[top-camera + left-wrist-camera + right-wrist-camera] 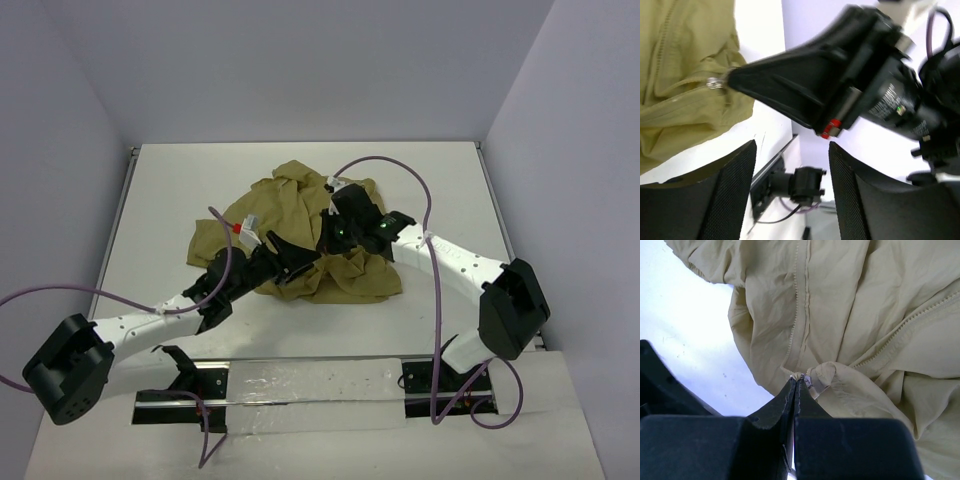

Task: Zip up the jacket

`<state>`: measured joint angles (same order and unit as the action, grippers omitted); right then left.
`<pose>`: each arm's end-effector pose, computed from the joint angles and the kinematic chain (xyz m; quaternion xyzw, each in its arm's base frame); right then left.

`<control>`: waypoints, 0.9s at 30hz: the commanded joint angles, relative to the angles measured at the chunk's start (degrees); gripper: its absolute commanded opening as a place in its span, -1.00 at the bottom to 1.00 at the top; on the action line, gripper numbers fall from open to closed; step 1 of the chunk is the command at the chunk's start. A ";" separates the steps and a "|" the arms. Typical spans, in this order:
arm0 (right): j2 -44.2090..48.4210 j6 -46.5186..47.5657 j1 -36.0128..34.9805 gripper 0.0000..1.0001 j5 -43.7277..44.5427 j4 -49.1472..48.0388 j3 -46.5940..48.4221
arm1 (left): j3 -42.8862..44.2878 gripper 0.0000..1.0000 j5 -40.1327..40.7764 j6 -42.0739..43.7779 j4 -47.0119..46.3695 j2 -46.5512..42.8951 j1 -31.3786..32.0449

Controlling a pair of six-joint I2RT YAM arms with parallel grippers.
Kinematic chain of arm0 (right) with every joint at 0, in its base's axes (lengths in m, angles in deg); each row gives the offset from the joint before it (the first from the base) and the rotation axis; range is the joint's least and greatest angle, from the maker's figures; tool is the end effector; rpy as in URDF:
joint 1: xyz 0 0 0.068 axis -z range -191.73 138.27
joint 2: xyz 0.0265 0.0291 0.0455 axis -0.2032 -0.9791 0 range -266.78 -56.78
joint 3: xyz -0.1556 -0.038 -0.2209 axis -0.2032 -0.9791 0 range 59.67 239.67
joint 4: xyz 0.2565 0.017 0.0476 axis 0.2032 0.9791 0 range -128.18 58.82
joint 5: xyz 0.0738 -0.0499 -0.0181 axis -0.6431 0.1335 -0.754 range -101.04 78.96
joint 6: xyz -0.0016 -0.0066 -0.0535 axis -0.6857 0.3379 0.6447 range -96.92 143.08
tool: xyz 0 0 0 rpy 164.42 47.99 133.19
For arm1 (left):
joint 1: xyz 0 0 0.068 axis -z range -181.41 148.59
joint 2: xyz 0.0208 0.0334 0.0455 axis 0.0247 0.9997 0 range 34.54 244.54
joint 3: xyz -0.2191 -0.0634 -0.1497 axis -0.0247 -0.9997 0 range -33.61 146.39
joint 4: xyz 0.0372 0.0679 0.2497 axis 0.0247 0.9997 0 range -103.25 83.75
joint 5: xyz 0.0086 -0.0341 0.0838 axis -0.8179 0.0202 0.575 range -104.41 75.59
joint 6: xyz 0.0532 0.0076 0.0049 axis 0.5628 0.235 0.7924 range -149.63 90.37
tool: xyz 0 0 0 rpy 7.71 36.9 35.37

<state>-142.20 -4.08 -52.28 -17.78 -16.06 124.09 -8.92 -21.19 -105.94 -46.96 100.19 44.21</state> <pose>0.2473 0.2171 0.2702 -0.1301 0.9069 0.2660 0.2998 0.1676 -0.1772 0.2248 -0.1605 0.7327 -0.5985 0.2814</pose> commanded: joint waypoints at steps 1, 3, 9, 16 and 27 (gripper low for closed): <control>3.62 -0.56 0.39 -1.00 0.95 -2.14 -0.21 | -0.43 0.38 7.70 -10.54 1.20 -0.30 2.02; 3.95 -0.67 0.34 -1.00 1.56 -2.08 -0.37 | -0.21 0.38 10.17 -13.86 1.25 0.92 3.02; 4.67 -0.97 0.39 -1.00 1.62 -2.31 -0.90 | 0.33 0.38 14.70 -20.44 1.77 3.46 5.62; 5.47 -0.88 0.39 -1.00 1.82 -2.34 -1.32 | -0.25 0.41 18.86 -25.14 5.42 2.74 6.64; 7.07 -1.32 0.39 -1.00 2.24 -2.06 -1.32 | 4.45 0.20 20.40 -27.99 6.78 7.53 6.67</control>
<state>-137.58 -4.88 -52.28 -16.44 -16.36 122.86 -8.09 -2.42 -131.75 -40.61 106.34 50.57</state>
